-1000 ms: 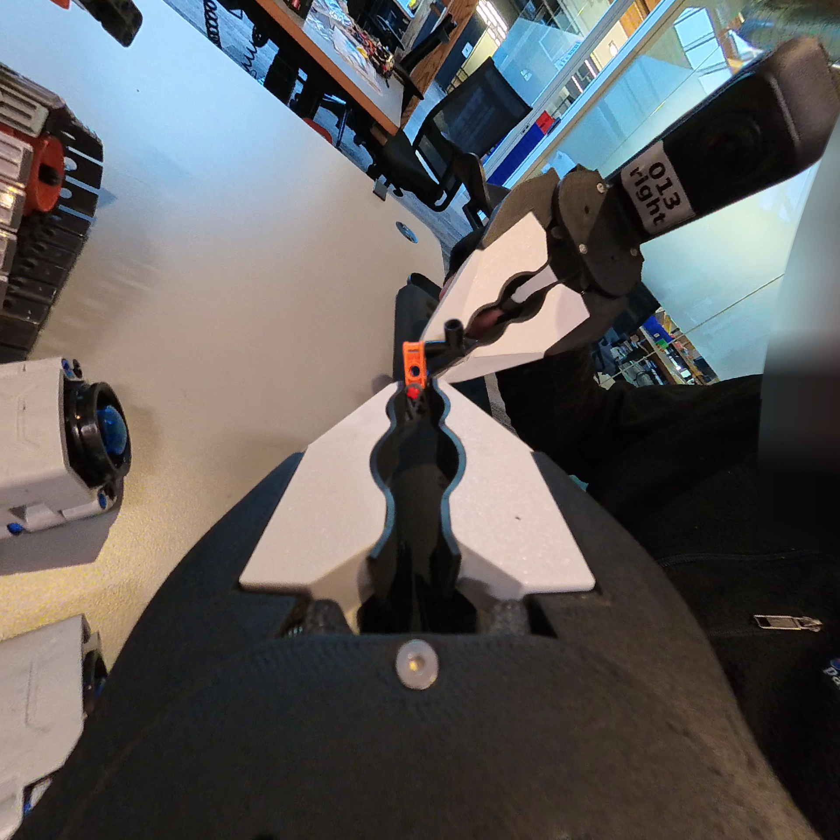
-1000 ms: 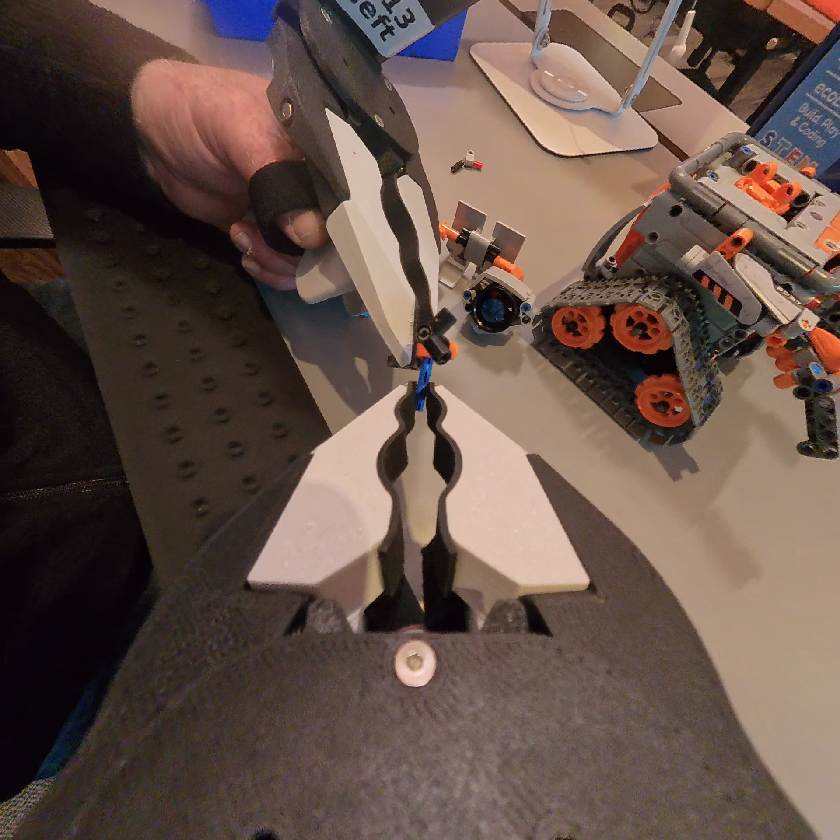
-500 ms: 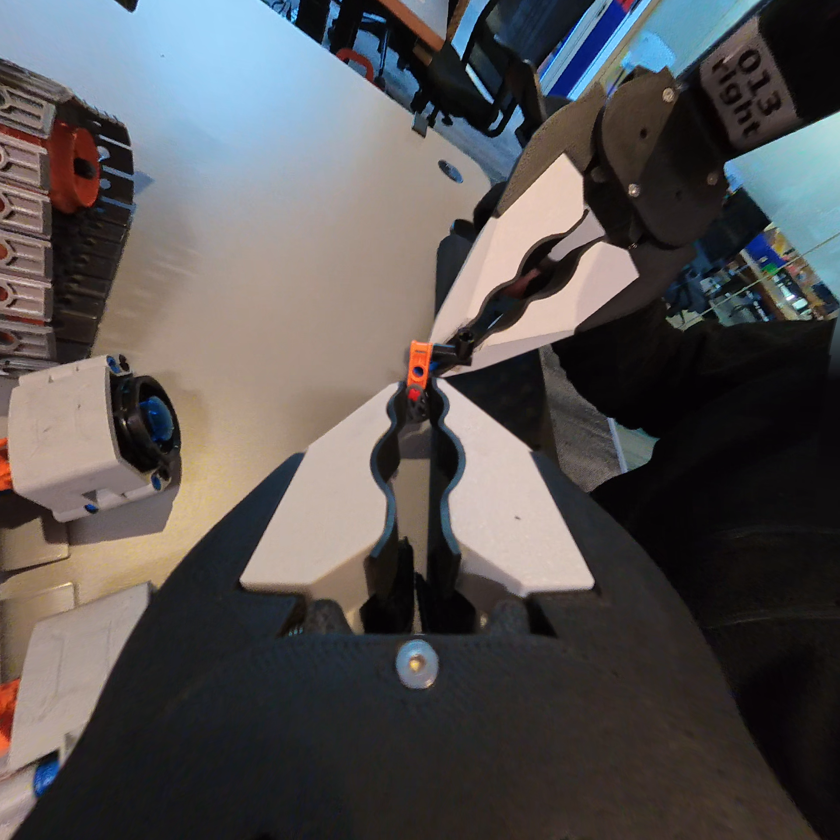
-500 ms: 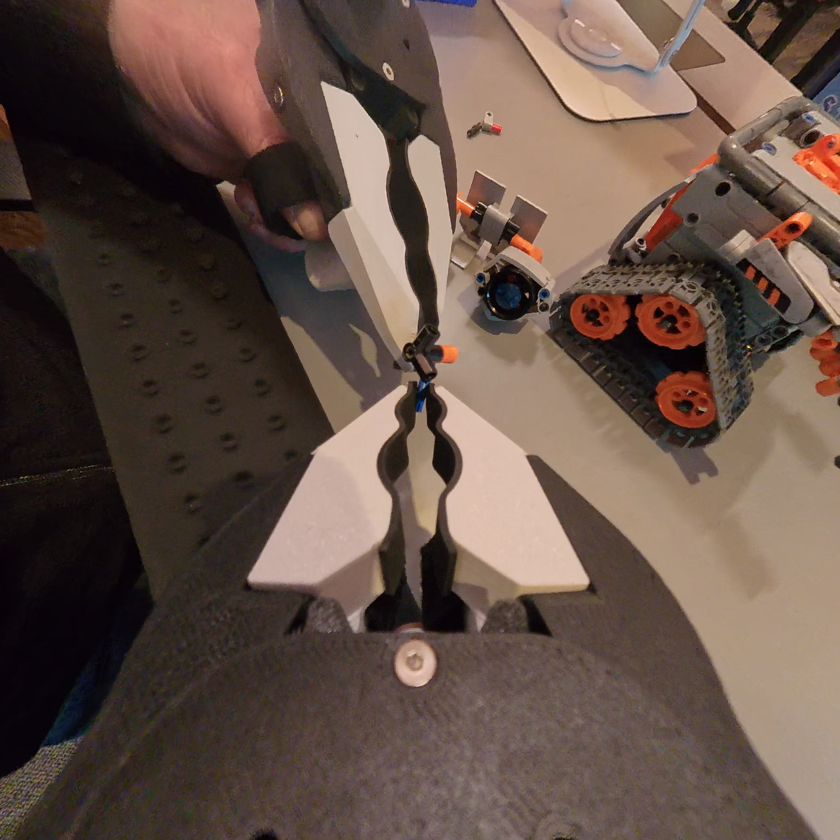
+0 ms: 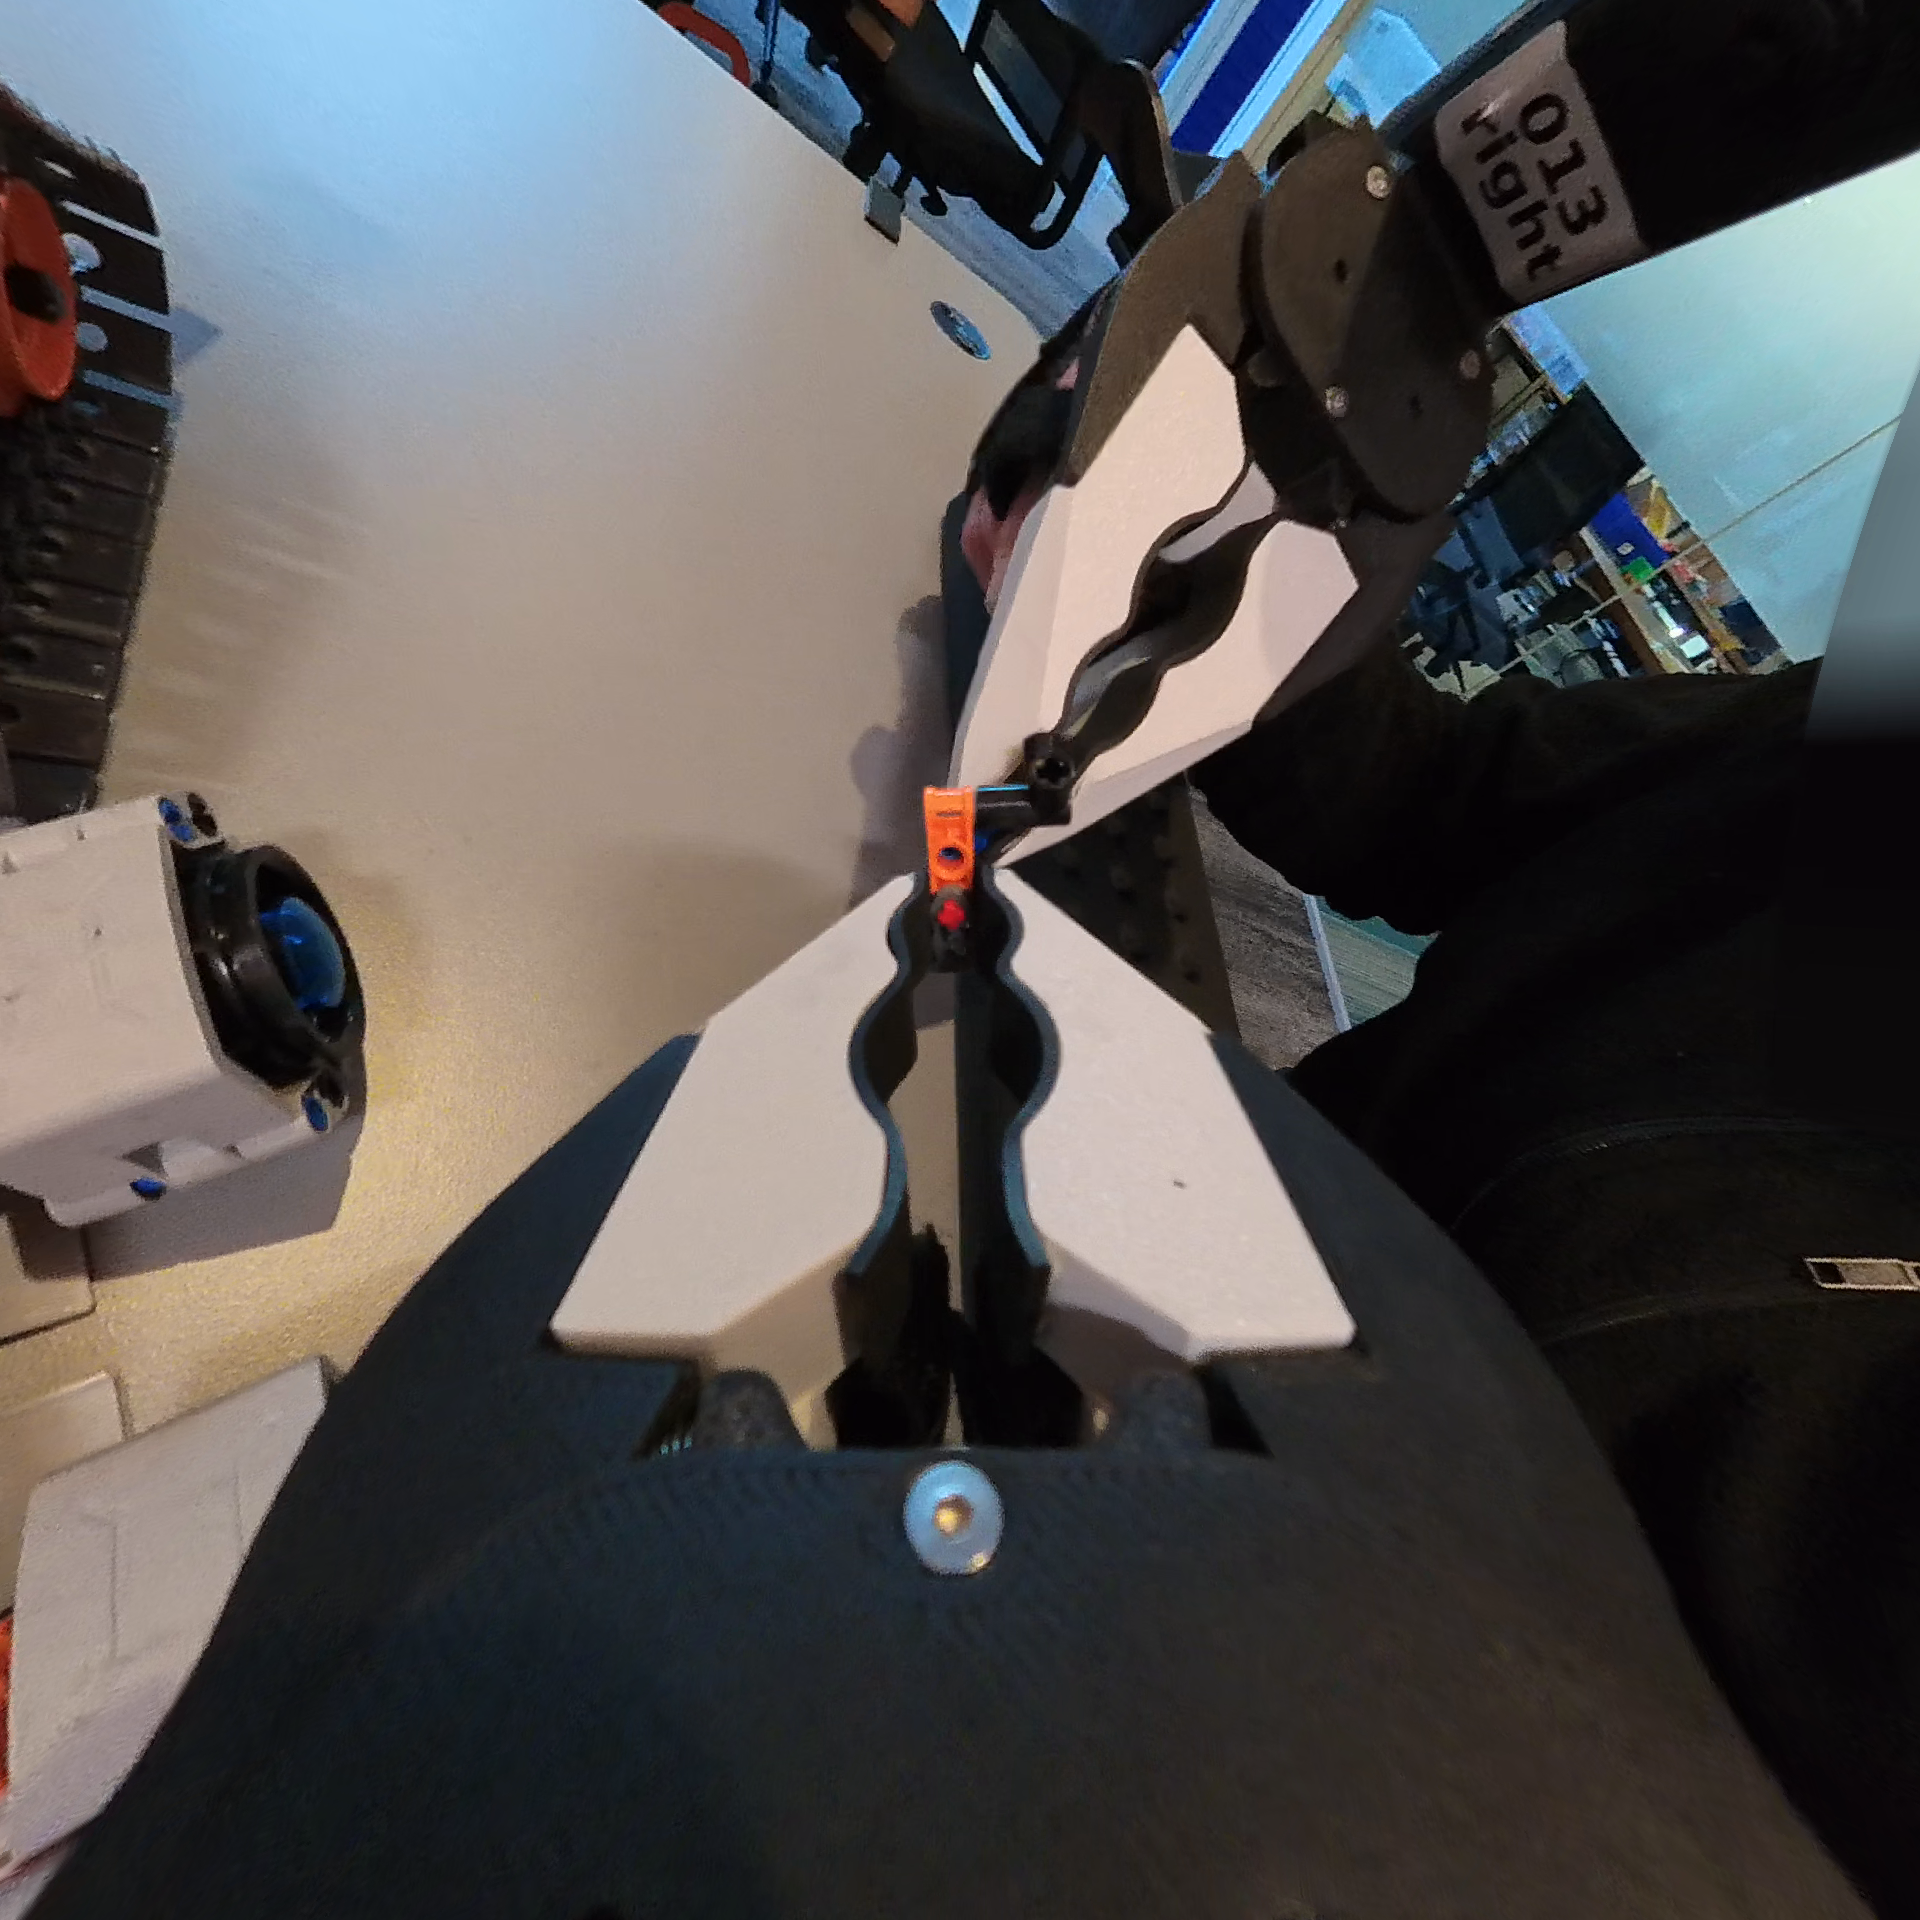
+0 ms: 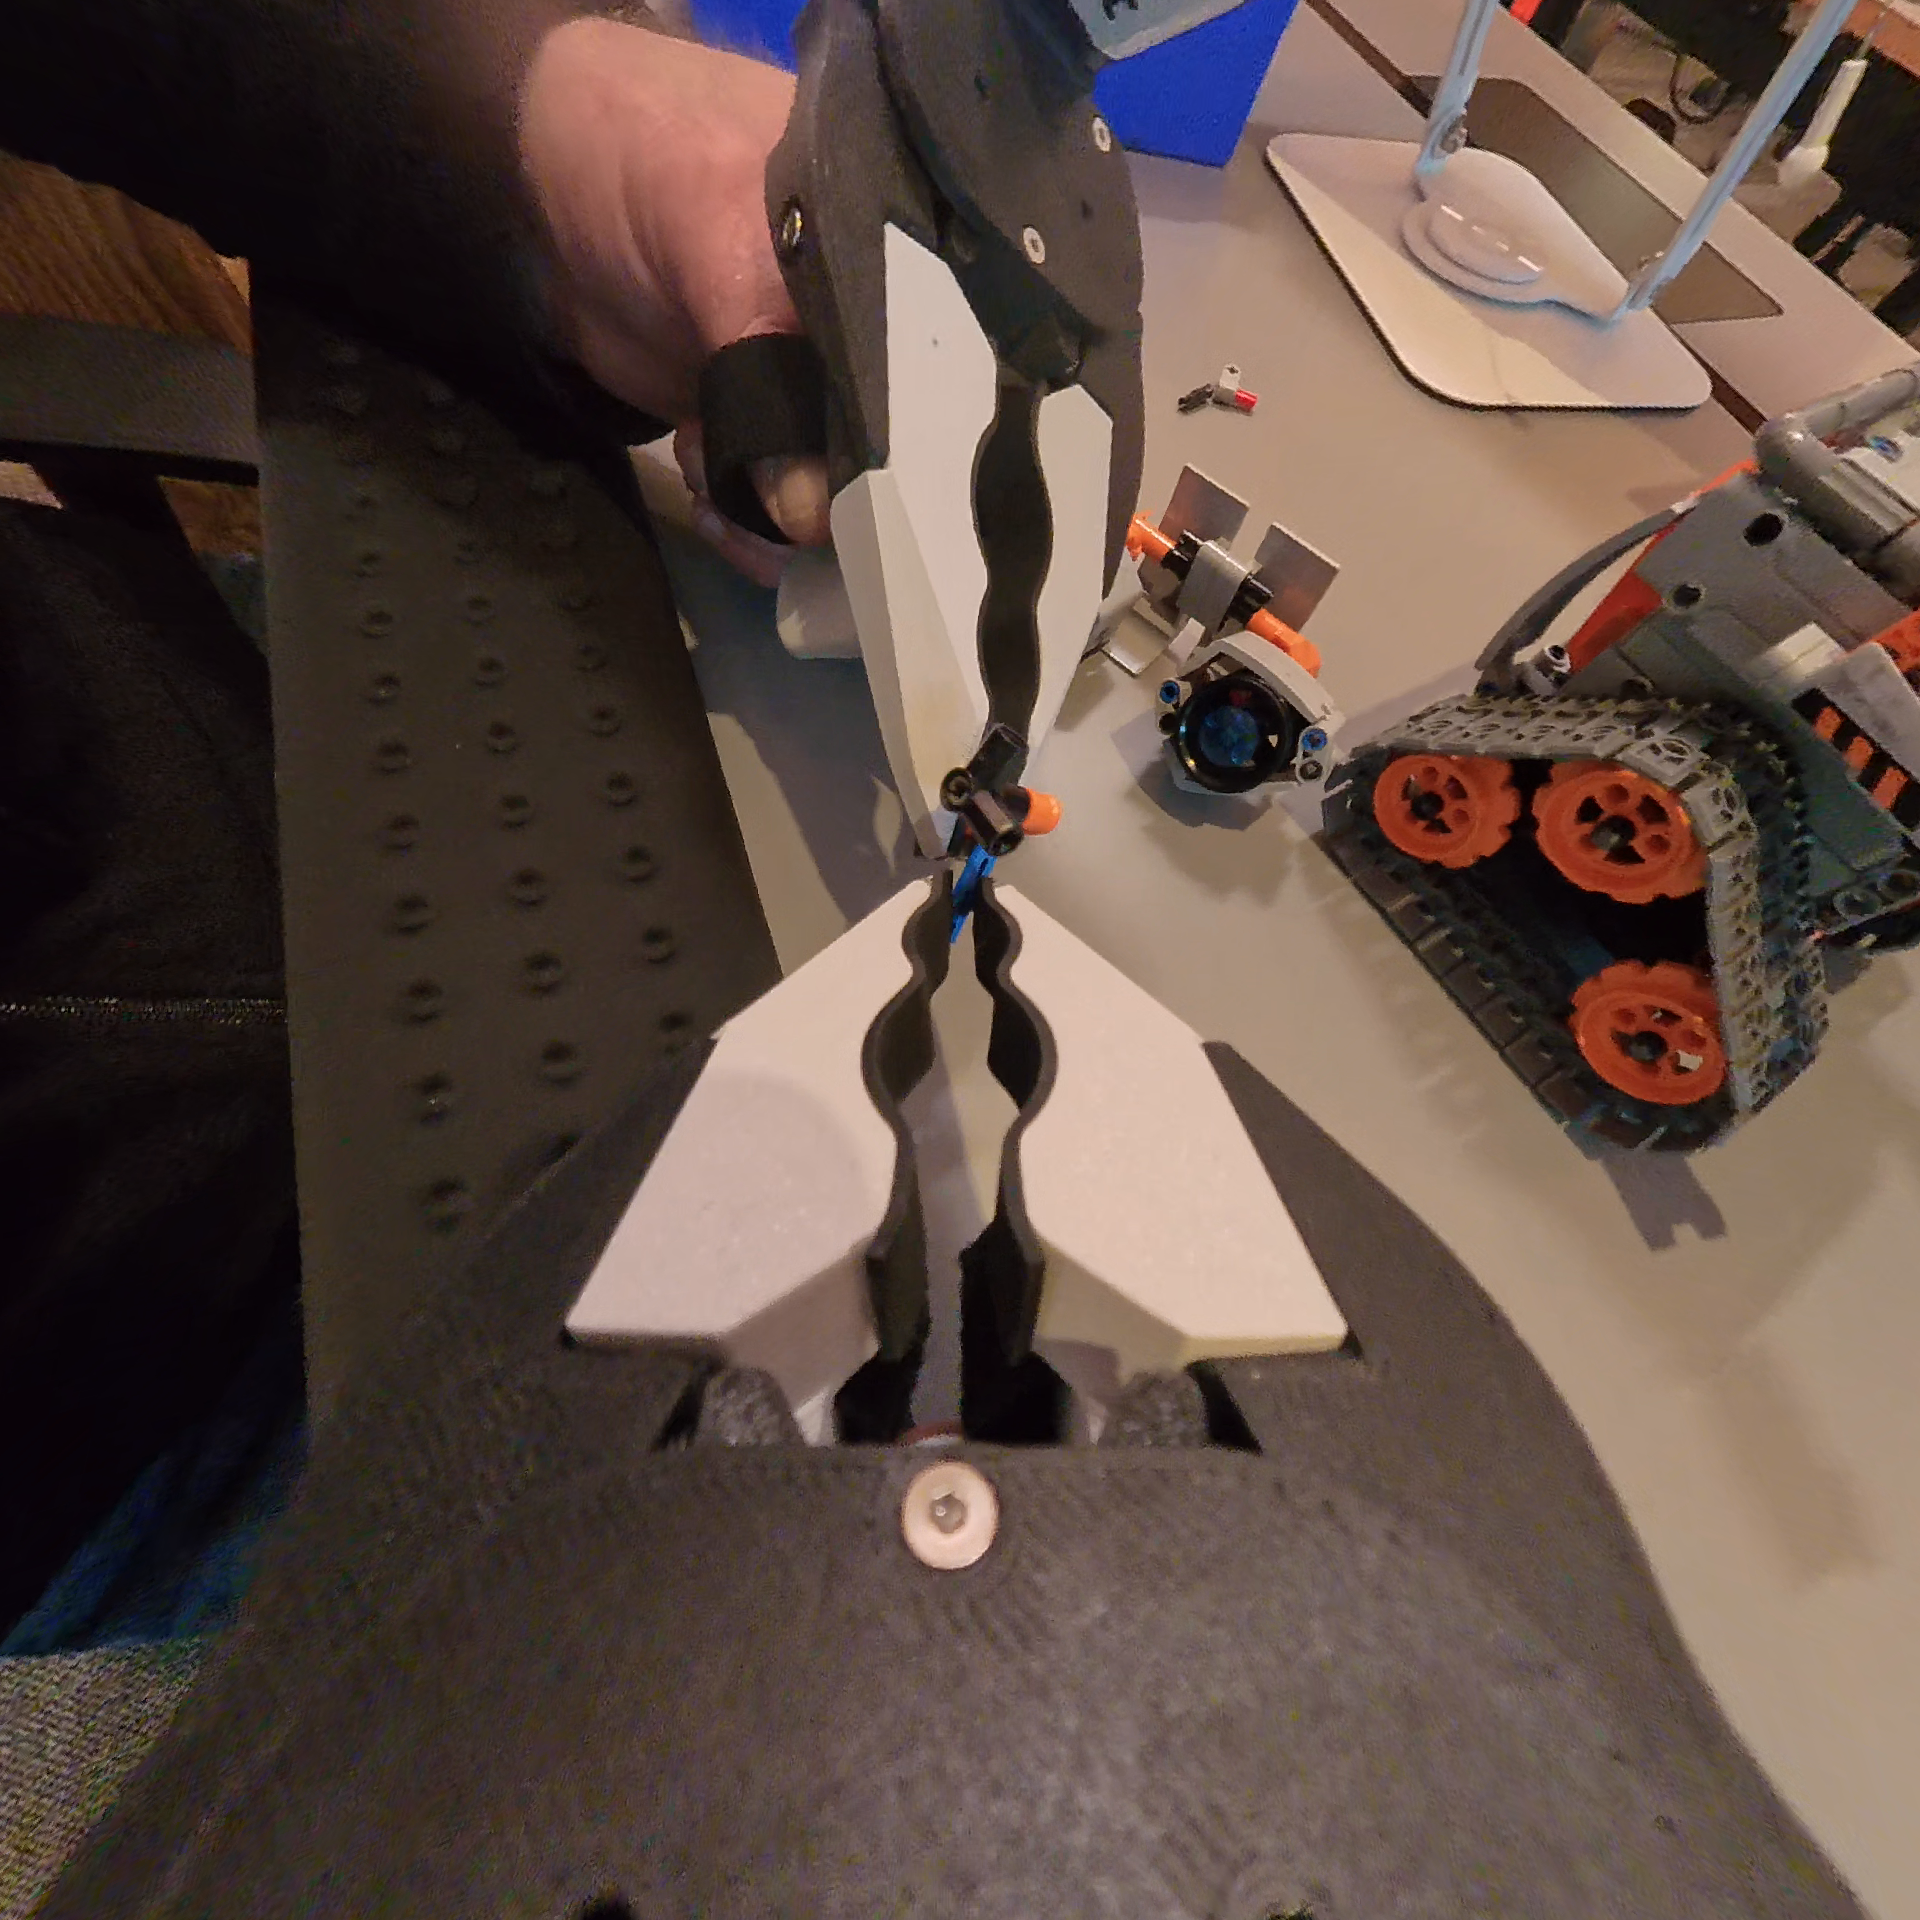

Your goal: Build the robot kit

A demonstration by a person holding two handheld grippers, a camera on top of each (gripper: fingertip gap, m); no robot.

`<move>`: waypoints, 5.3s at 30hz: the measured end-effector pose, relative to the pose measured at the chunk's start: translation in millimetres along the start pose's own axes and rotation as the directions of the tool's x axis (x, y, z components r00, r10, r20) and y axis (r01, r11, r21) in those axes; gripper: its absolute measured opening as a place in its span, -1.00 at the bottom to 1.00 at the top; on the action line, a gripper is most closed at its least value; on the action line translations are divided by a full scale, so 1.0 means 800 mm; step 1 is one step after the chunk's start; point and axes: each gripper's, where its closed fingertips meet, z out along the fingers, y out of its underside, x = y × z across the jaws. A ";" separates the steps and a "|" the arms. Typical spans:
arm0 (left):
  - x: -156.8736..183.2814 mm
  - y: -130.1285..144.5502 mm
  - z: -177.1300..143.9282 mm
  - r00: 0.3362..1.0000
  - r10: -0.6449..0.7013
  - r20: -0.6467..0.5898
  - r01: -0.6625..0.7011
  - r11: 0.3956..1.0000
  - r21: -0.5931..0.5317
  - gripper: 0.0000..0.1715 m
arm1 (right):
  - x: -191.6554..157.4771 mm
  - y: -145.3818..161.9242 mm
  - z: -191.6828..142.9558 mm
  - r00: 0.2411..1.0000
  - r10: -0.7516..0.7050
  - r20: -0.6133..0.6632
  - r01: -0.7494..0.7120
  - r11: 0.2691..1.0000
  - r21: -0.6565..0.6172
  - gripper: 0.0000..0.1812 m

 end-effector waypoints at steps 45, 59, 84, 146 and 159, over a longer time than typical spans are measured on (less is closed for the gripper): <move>-0.018 0.067 0.011 0.976 0.214 0.047 -0.174 0.887 -0.427 -0.93 | -0.031 0.045 0.034 0.973 -0.057 0.225 0.096 0.981 -0.167 -0.98; -0.022 0.065 0.016 0.919 0.373 0.128 -0.271 0.833 -0.482 -0.92 | -0.028 0.045 0.035 0.974 -0.024 0.224 0.062 0.984 -0.165 -0.98; -0.018 0.030 0.003 0.938 0.312 0.153 -0.267 0.930 -0.253 -0.93 | -0.010 0.023 0.024 0.978 0.067 0.198 -0.059 0.997 -0.049 -0.91; 0.004 -0.027 -0.005 0.966 0.243 0.090 -0.250 0.966 0.071 -0.93 | 0.015 -0.010 -0.012 0.994 0.074 0.078 -0.087 0.979 0.185 -0.98; 0.006 -0.024 0.003 0.952 0.282 0.117 -0.291 0.955 0.061 -0.93 | 0.011 -0.008 -0.012 0.997 0.046 0.063 -0.056 0.985 0.164 -1.00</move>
